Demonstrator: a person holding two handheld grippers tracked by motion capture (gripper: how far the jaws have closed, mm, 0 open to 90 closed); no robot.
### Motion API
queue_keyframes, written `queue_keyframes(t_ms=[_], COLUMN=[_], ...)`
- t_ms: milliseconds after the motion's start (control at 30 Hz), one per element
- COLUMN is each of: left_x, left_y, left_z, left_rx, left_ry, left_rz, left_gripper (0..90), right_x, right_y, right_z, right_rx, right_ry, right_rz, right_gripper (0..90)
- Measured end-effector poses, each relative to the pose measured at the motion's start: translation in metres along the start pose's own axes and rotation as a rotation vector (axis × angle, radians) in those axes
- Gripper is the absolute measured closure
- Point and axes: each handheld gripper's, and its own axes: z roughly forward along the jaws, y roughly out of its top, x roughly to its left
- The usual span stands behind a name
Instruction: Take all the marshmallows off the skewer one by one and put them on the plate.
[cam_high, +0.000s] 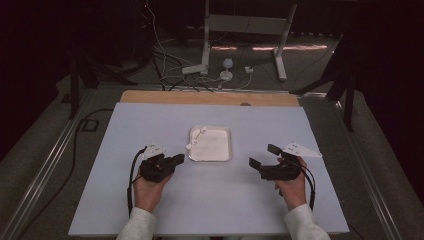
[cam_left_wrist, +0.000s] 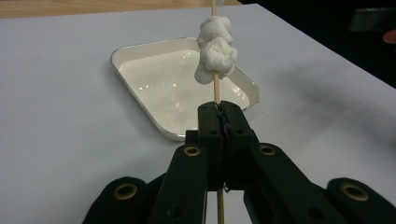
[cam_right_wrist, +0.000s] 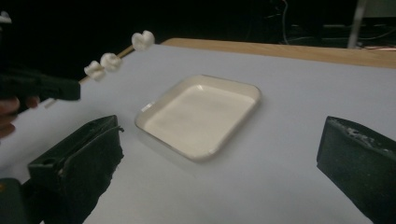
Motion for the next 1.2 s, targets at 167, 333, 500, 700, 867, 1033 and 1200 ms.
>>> queue_keyframes(t_ms=[167,333,500,700,867,1033,1200], left_x=[-0.008,-0.010,-0.014,-0.018,-0.020,-0.021,-0.019], left_y=[-0.001,0.000,0.000,0.001,-0.001,-0.004,-0.008], left_z=[0.002,0.004,0.004,0.002,0.004,0.006,0.002], left_rx=[0.007,0.007,0.002,-0.016,-0.023,-0.004,-0.004], left_ry=[-0.022,-0.034,-0.046,-0.076,-0.097,-0.097,-0.101], left_rz=[0.039,0.051,0.068,0.099,0.128,0.143,0.160], left_gripper=[89.5,89.5,89.5,89.6,89.7,89.8,90.0], right_x=[0.013,0.020,0.027,0.036,0.039,0.036,0.034], right_y=[0.023,0.038,0.051,0.056,0.057,0.057,0.060], right_z=[0.023,0.039,0.061,0.085,0.104,0.111,0.109], right_rx=[0.015,0.018,0.051,0.085,0.161,0.207,0.214], right_ry=[0.055,0.085,0.127,0.173,0.247,0.260,0.277], right_rz=[-0.018,-0.017,0.000,0.048,0.100,0.162,0.181], right_gripper=[0.0,0.0,3.1,17.3,43.7,66.4,75.8])
